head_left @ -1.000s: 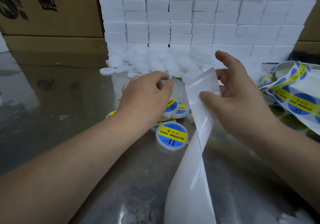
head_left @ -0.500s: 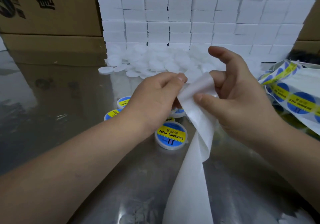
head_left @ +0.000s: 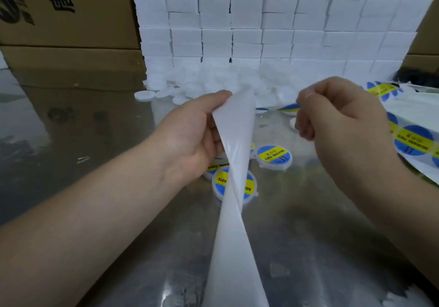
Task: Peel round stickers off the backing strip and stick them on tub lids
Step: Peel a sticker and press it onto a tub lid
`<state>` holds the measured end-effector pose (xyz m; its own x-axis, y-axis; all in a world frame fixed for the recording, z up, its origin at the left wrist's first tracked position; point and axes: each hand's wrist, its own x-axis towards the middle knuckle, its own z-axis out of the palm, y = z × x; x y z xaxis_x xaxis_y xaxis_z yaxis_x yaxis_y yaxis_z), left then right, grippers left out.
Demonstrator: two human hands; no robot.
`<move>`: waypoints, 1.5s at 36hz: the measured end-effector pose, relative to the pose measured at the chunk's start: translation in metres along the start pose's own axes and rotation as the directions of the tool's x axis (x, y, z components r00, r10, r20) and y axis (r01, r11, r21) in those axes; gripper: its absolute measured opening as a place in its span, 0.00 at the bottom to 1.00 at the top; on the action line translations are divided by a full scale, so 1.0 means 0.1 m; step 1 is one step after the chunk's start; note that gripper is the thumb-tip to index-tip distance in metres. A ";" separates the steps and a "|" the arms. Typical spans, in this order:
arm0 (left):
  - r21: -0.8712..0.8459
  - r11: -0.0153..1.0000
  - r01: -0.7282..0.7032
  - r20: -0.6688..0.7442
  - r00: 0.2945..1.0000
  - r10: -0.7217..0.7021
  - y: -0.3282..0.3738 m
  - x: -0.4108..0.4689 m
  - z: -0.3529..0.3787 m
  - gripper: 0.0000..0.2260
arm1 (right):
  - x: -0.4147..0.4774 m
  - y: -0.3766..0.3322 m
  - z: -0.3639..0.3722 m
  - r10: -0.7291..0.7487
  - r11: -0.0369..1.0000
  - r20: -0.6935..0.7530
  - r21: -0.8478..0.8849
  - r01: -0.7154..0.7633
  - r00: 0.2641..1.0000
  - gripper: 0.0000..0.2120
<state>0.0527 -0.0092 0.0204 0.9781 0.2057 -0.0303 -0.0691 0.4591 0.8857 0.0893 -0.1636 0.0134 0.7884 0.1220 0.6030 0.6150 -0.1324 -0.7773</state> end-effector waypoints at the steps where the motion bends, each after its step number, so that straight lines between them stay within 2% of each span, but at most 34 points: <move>1: -0.024 0.999 0.022 -0.005 1.000 -0.023 0.01 0.00 0.00 0.05 | 0.01 0.01 0.01 0.077 0.996 0.038 -0.044 -0.076 0.996 0.13; 2: -0.042 0.998 0.039 -0.006 0.999 -0.040 0.02 -0.01 -0.01 0.06 | 0.02 0.02 0.03 0.171 0.983 0.095 -0.085 -0.163 0.981 0.15; 4: -0.076 0.995 0.067 -0.003 0.998 -0.067 0.03 -0.01 0.00 0.10 | 0.04 0.03 0.08 0.375 0.927 0.212 -0.112 -0.358 0.903 0.16; 6: -0.086 0.992 0.088 0.009 0.996 -0.088 0.03 -0.01 0.01 0.12 | 0.06 0.04 0.10 0.519 0.846 0.291 -0.041 -0.532 0.804 0.13; 8: -0.081 0.992 0.099 0.035 0.995 -0.097 0.03 -0.02 0.01 0.12 | 0.07 0.05 0.10 0.580 0.751 0.341 0.130 -0.648 0.740 0.09; 10: -0.087 0.989 0.123 0.092 0.989 -0.115 0.03 -0.03 0.01 0.14 | 0.09 0.05 0.08 0.596 0.621 0.366 0.355 -0.699 0.715 0.07; 13: -0.094 0.981 0.170 0.172 0.973 -0.153 0.01 -0.07 0.02 0.17 | 0.13 0.03 0.06 0.594 0.450 0.359 0.593 -0.667 0.720 0.08; 16: -0.069 0.978 0.197 0.192 0.965 -0.181 -0.01 -0.09 0.04 0.13 | 0.16 0.04 0.05 0.580 0.399 0.336 0.677 -0.618 0.742 0.09; 21: 0.005 0.967 0.255 0.253 0.935 -0.248 0.02 -0.13 0.04 0.09 | 0.15 0.10 0.05 0.579 0.468 0.262 0.669 -0.577 0.772 0.08; 24: 0.134 0.971 0.198 0.238 0.945 -0.226 -0.01 -0.13 0.05 0.08 | 0.16 0.13 0.04 0.598 0.520 0.193 0.646 -0.559 0.778 0.08; 27: 0.222 0.970 0.102 0.143 0.980 -0.136 -0.02 -0.12 0.06 0.11 | 0.18 0.14 0.01 0.587 0.586 0.139 0.607 -0.537 0.797 0.08; 30: 0.352 0.930 -0.109 0.032 0.994 0.104 0.01 -0.08 0.04 0.15 | 0.21 0.16 -0.03 0.560 0.642 0.100 0.575 -0.507 0.822 0.05; 32: 0.385 0.877 -0.289 0.065 0.956 0.287 0.03 -0.09 0.03 0.12 | 0.22 0.17 -0.04 0.532 0.679 0.068 0.561 -0.474 0.844 0.05; 35: 0.433 0.742 -0.512 0.256 0.859 0.443 0.04 -0.18 0.06 0.08 | 0.20 0.16 -0.03 0.445 0.749 0.021 0.540 -0.384 0.896 0.05; 38: 0.644 0.522 -0.560 0.406 0.828 0.387 -0.06 -0.22 0.06 0.07 | 0.17 0.13 -0.01 0.389 0.777 0.011 0.533 -0.334 0.921 0.07; 39: 0.703 0.452 -0.549 0.418 0.833 0.363 -0.10 -0.21 0.05 0.05 | 0.17 0.11 -0.01 0.383 0.773 0.011 0.544 -0.328 0.923 0.08; 40: 0.734 0.429 -0.526 0.404 0.847 0.346 -0.13 -0.20 0.05 0.04 | 0.17 0.10 -0.02 0.374 0.765 0.013 0.562 -0.316 0.927 0.09; 41: 0.740 0.453 -0.497 0.374 0.864 0.337 -0.13 -0.19 0.04 0.04 | 0.16 0.08 -0.02 0.358 0.754 0.023 0.583 -0.304 0.933 0.09; 43: 0.704 0.563 -0.434 0.289 0.898 0.331 -0.11 -0.16 0.04 0.05 | 0.13 0.04 -0.02 0.291 0.741 0.076 0.613 -0.276 0.954 0.08; 47: 0.653 0.669 -0.354 0.208 0.934 0.291 -0.04 -0.14 0.04 0.07 | 0.06 0.00 0.01 0.091 0.837 0.125 0.528 -0.144 0.988 0.03; 51: 0.671 0.701 -0.240 0.218 0.968 0.122 0.00 -0.16 0.02 0.15 | 0.02 0.00 0.03 0.001 0.931 0.070 0.363 -0.026 0.998 0.04; 54: 0.647 0.732 -0.215 0.179 0.975 0.129 0.00 -0.15 0.04 0.11 | -0.01 -0.03 0.02 -0.027 0.949 0.071 0.315 0.003 0.997 0.04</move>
<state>0.0385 -0.0152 0.0229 0.9802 0.1057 0.1675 -0.1343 -0.2671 0.9543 0.0866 -0.1611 0.0151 0.7682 0.1954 0.6096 0.5818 0.1842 -0.7922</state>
